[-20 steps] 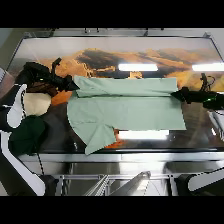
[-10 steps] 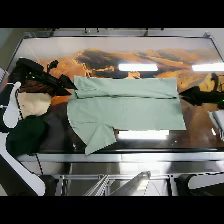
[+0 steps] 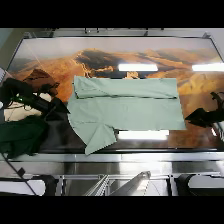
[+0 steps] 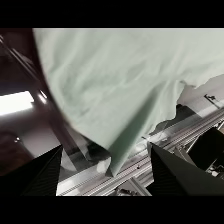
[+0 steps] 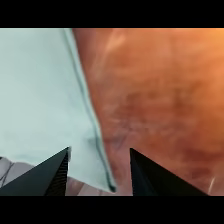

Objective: Fold the shirts.

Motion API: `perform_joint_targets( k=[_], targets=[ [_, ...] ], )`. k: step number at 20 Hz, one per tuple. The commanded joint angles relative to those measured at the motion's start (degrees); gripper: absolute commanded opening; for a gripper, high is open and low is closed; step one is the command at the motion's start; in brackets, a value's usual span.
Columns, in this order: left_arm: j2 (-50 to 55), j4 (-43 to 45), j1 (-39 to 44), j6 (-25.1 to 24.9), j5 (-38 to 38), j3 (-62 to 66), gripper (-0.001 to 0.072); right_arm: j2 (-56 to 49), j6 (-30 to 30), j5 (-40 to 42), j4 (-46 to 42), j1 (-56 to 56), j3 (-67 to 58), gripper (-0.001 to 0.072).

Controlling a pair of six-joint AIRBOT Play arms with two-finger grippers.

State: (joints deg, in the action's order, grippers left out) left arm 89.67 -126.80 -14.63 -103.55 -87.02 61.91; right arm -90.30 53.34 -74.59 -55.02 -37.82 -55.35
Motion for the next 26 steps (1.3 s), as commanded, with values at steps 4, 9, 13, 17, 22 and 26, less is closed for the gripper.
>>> perform_joint_targets(
  k=[4, 9, 13, 17, 22, 26],
  targets=[
    [-16.02, 0.33, -1.62, 0.26, 12.87, -22.16, 0.0568, -2.27, -3.13, 1.66, 3.06, 5.90, 3.87, 0.0378],
    [-17.42, -6.45, 4.35, 0.55, 24.04, -30.64, 0.0475, -2.25, -4.07, -0.22, 5.75, 7.61, 3.82, 0.0018],
    [-9.84, -14.36, 9.81, -1.09, 28.85, -30.23, 0.0461, -2.14, -4.07, -1.07, 6.29, 7.61, 3.82, 0.0018],
    [-5.07, -15.72, 16.06, -1.40, 29.35, -25.46, 0.0267, -1.99, -4.09, -3.37, 6.23, 7.54, 3.82, 0.0018],
    [-9.86, -13.14, 14.58, -6.10, 19.52, -24.65, 0.0021, 1.55, -2.08, -6.60, 5.97, 3.78, 3.58, 0.0017],
    [-19.93, -8.70, 6.91, -3.91, 10.95, -28.70, 0.0021, 6.54, -0.57, -7.37, 5.27, -4.79, 3.58, 0.0017]
  ],
)
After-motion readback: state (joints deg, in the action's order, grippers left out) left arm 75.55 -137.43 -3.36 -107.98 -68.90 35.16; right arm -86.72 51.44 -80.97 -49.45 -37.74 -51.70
